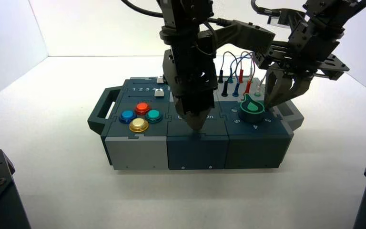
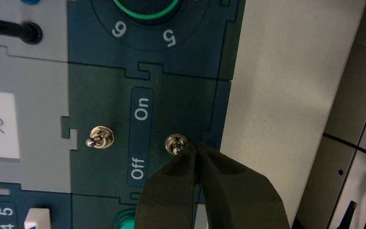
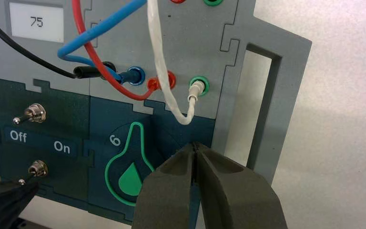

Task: Flip the bottom switch off with the left gripper.

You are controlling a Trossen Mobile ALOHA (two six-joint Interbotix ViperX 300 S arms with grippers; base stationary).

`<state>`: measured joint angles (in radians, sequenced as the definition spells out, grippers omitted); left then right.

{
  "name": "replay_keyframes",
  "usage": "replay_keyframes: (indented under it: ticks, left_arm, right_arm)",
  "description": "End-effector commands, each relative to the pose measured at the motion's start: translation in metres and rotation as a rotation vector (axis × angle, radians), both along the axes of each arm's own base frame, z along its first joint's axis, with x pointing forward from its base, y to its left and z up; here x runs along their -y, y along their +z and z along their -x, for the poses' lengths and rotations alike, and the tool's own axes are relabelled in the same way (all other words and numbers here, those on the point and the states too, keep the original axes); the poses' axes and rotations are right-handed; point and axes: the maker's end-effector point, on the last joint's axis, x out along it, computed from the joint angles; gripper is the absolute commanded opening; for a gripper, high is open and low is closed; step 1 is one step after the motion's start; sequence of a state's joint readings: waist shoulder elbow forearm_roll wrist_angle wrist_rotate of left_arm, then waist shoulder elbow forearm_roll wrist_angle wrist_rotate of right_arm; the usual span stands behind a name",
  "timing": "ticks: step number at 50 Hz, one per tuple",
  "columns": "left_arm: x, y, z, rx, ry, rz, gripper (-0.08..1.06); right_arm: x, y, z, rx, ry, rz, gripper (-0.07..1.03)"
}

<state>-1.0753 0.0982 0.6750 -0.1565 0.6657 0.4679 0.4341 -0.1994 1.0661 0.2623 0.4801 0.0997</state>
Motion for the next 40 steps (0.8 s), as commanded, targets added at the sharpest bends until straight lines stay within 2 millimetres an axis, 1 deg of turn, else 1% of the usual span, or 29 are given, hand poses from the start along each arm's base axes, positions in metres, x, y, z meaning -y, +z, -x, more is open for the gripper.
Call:
replay_keyframes:
  ticks: [1, 7, 11, 14, 19, 20, 23, 27, 32, 36, 40]
  left_arm:
    - [0.008, 0.014, -0.005, 0.027, -0.002, 0.045, -0.03]
    - [0.016, 0.026, -0.008, 0.041, 0.003, 0.079, -0.03]
    - [0.023, 0.04, -0.012, 0.059, 0.002, 0.113, -0.03]
    - [0.028, 0.054, -0.014, 0.072, 0.003, 0.142, -0.03]
    - [0.036, 0.084, -0.018, 0.103, 0.011, 0.21, -0.03]
    - [0.036, 0.087, -0.018, 0.107, 0.012, 0.215, -0.03]
    - [0.038, 0.106, -0.02, 0.128, 0.023, 0.26, -0.03]
    - [0.034, 0.121, -0.024, 0.144, 0.054, 0.296, -0.03]
    - [0.025, 0.131, -0.031, 0.155, 0.101, 0.318, -0.03]
    - [0.014, 0.132, -0.036, 0.16, 0.133, 0.32, -0.03]
    - [0.002, 0.129, -0.039, 0.16, 0.159, 0.311, -0.03]
  right_arm:
    - [0.002, -0.004, 0.004, -0.016, 0.005, 0.01, -0.02]
    - [0.002, -0.004, 0.004, -0.014, 0.007, 0.01, -0.02]
    - [0.002, -0.004, 0.004, -0.014, 0.007, 0.01, -0.02]
    - [0.002, -0.004, 0.005, -0.014, 0.005, 0.01, -0.02]
    - [0.002, -0.004, 0.004, -0.012, 0.007, 0.009, -0.02]
    - [0.002, -0.004, 0.004, -0.012, 0.008, 0.01, -0.02]
    - [0.002, -0.003, 0.004, -0.009, 0.009, 0.009, -0.02]
    - [0.001, -0.002, 0.003, -0.005, 0.009, 0.007, -0.02]
    - [0.001, 0.0, 0.002, 0.005, 0.011, 0.003, -0.02]
    - [0.001, 0.003, 0.001, 0.016, 0.013, -0.001, -0.02]
    - [0.001, 0.004, 0.002, 0.02, 0.013, -0.003, -0.02]
